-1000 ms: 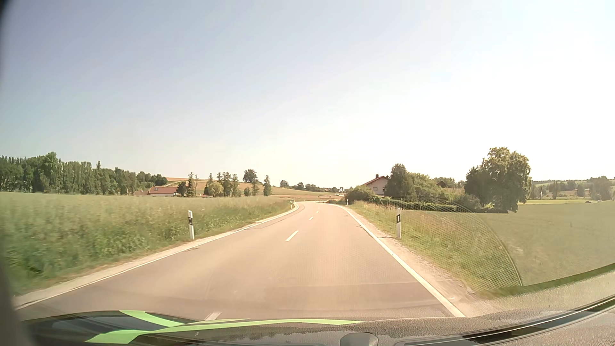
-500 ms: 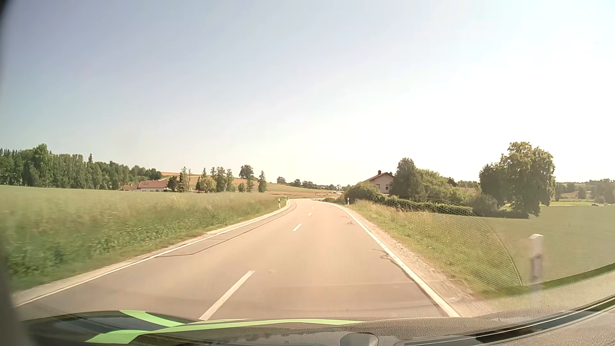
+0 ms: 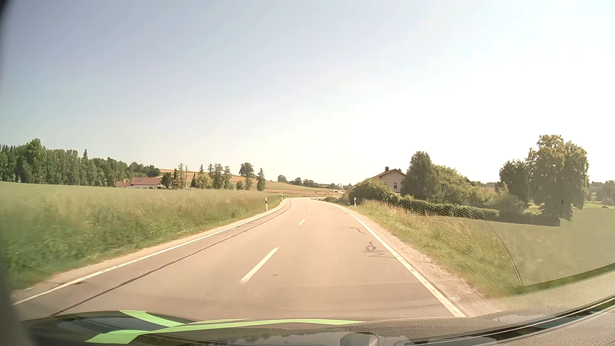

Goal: Follow the waypoints while adhering to traffic rules and regulations

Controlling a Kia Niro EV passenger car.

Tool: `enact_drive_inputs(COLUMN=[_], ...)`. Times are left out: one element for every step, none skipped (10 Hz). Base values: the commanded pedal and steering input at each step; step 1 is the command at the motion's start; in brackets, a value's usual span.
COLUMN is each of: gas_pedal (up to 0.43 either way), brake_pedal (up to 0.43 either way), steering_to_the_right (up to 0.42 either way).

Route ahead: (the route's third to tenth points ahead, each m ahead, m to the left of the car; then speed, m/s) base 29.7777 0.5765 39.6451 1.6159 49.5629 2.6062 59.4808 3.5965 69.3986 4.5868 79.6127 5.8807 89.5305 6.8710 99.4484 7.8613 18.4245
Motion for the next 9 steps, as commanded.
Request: enact_drive_inputs(gas_pedal=[0.15,0.15,0.15,0.15,0.15,0.15,0.15,0.15,0.15], brake_pedal=[0.0,0.0,0.0,0.0,0.0,0.0,0.0,0.0,0.0], steering_to_the_right=[-0.004,-0.005,-0.007,-0.007,-0.007,-0.008,-0.007,-0.008,-0.009])
